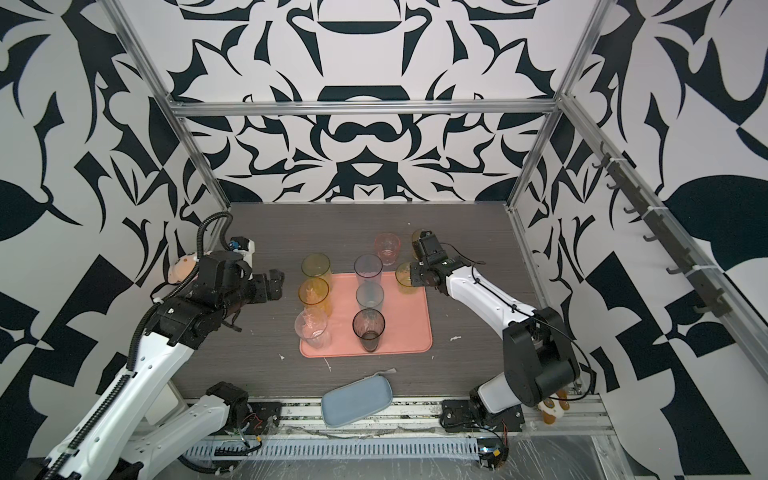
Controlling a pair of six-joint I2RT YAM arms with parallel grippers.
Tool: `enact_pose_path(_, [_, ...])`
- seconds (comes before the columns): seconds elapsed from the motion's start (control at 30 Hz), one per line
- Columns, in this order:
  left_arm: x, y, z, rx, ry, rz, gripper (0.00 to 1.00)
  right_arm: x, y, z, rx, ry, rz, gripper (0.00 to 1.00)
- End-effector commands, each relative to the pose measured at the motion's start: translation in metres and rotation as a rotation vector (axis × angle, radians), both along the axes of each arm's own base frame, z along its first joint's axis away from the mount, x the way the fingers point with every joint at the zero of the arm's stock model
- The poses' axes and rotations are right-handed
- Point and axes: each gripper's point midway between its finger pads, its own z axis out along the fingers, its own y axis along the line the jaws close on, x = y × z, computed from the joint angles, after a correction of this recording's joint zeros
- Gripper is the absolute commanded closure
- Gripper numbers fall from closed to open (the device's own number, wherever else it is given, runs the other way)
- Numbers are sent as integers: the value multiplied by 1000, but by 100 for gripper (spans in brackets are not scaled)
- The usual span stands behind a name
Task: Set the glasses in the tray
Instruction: 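Lower the green glass onto the tray's far corner and open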
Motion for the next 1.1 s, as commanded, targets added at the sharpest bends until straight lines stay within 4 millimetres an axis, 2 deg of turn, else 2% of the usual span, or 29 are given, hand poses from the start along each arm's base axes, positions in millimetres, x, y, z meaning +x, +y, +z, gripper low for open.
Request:
enact_pose_path(0.0, [-1, 1, -1, 3, 6, 2, 0, 8, -1, 6, 14, -42, -29, 100])
enact_pose_path(0.27, [-2, 1, -1, 4, 5, 2, 1, 10, -4, -8, 4, -14, -47, 100])
enact_pose_path(0.63, [-2, 1, -1, 2, 5, 3, 1, 14, -3, -15, 0, 1, -54, 100])
enact_pose_path(0.83, [-2, 1, -2, 2, 9, 0, 1, 19, 0, -8, 15, -11, -61, 84])
enact_pose_path(1.07, [-2, 2, -1, 2, 5, 4, 1, 25, 4, 6, 31, -27, -53, 71])
